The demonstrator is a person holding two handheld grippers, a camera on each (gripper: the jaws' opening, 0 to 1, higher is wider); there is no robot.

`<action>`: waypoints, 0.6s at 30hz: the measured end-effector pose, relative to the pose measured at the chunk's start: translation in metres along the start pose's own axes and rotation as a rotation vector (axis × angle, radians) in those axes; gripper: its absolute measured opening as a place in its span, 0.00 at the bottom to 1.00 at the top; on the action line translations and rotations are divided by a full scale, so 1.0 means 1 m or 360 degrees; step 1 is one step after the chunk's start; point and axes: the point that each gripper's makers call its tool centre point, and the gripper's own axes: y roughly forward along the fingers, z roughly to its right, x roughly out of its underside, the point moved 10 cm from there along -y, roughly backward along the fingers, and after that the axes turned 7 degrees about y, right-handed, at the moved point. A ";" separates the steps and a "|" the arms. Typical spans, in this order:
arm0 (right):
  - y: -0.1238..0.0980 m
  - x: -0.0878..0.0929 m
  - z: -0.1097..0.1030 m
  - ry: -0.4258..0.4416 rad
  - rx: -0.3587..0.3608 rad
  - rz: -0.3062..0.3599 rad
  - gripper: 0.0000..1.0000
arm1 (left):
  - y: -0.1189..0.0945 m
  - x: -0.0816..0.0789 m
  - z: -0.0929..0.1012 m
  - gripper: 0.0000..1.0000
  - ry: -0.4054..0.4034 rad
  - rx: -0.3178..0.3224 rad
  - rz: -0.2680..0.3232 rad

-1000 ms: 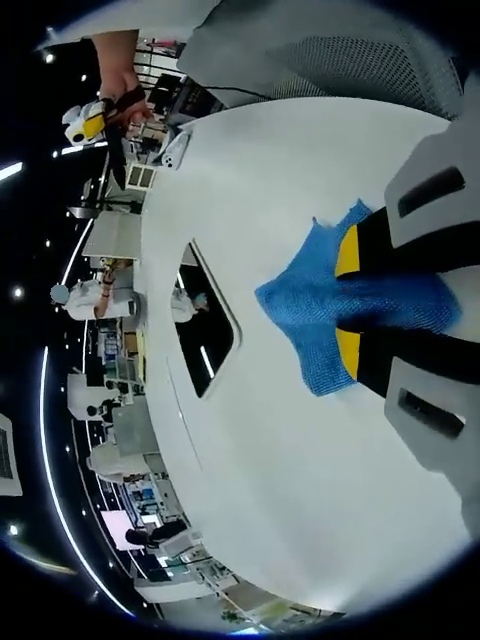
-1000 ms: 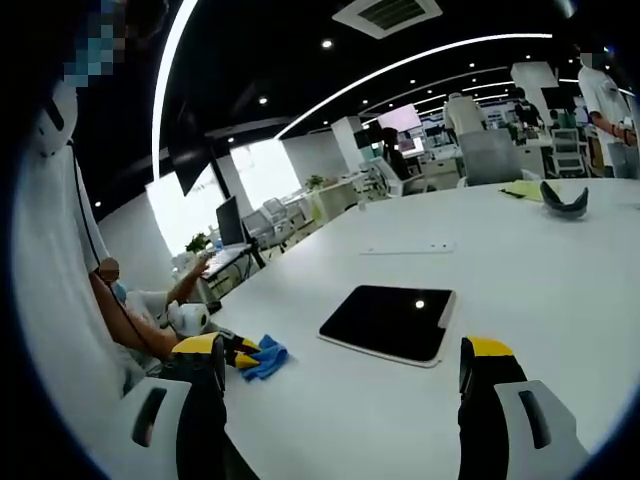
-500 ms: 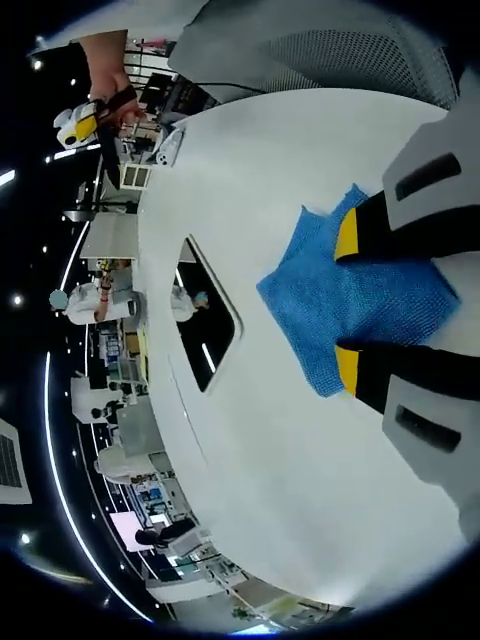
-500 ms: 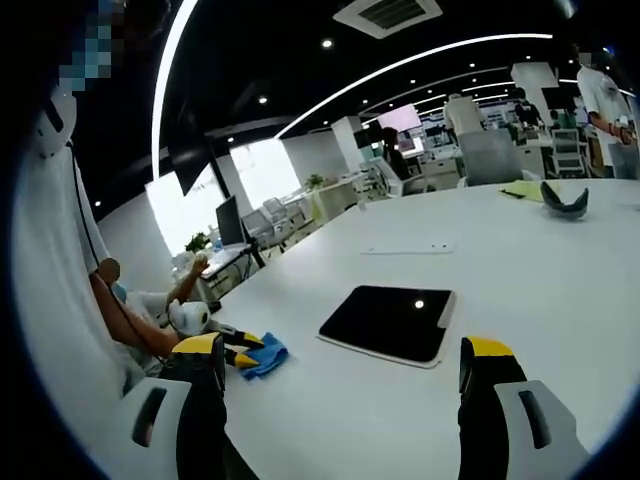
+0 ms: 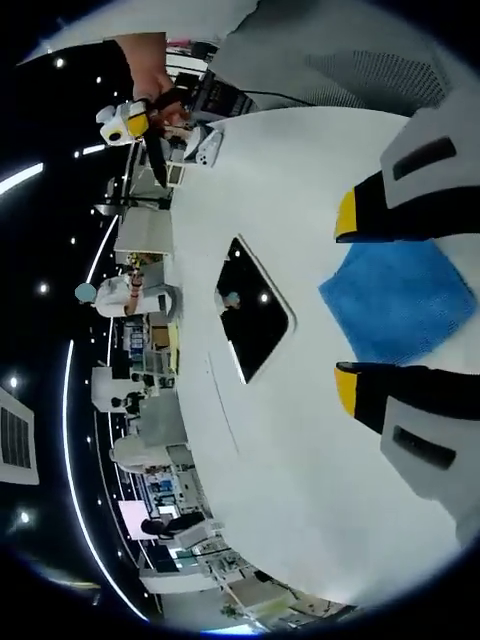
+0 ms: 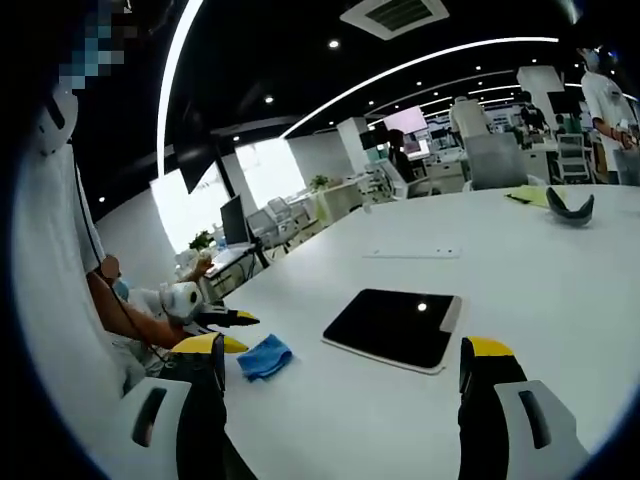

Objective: Wipe the mirror surface with the cleaning cloth until all visible marks leave the cleaned area.

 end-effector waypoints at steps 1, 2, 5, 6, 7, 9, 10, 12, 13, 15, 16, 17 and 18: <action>0.000 0.000 0.000 -0.0006 -0.0006 0.0001 0.98 | -0.002 -0.010 -0.001 0.53 -0.0009 -0.0007 0.0049; 0.000 0.000 -0.001 -0.0009 -0.0010 0.0002 0.98 | -0.003 -0.017 -0.001 0.58 -0.0016 -0.0009 0.0074; 0.000 -0.001 -0.002 -0.0028 -0.0015 0.0003 0.99 | -0.006 -0.037 -0.001 0.68 -0.0028 -0.0014 0.0135; 0.000 -0.001 -0.003 -0.0032 -0.0022 0.0007 0.99 | -0.008 -0.050 0.000 0.71 -0.0027 -0.0003 0.0168; -0.001 -0.001 -0.002 -0.0040 -0.0022 0.0009 0.99 | -0.008 -0.059 0.001 0.75 -0.0034 0.0000 0.0196; -0.003 0.000 -0.002 -0.0052 -0.0022 0.0010 1.00 | -0.009 -0.070 0.002 0.87 -0.0056 0.0019 0.0223; -0.004 0.000 -0.003 -0.0052 -0.0024 0.0008 1.00 | -0.008 -0.075 0.003 0.94 -0.0073 0.0027 0.0227; -0.005 0.003 -0.002 -0.0069 -0.0021 -0.0008 1.00 | -0.007 -0.083 0.005 0.99 -0.0127 0.0081 0.0218; -0.006 0.004 -0.001 -0.0076 -0.0022 -0.0016 1.00 | -0.007 -0.086 0.007 0.99 -0.0177 0.0111 0.0227; -0.007 0.005 -0.001 -0.0075 -0.0021 -0.0023 1.00 | -0.007 -0.092 0.009 0.99 -0.0166 0.0123 0.0229; -0.008 0.005 -0.001 -0.0078 -0.0022 -0.0016 1.00 | -0.006 -0.093 0.010 0.99 -0.0157 0.0131 0.0229; -0.009 0.005 -0.001 -0.0078 -0.0021 -0.0011 1.00 | -0.006 -0.094 0.011 0.99 -0.0154 0.0134 0.0226; -0.009 0.004 -0.001 -0.0076 -0.0023 -0.0009 1.00 | -0.006 -0.094 0.012 0.99 -0.0151 0.0135 0.0227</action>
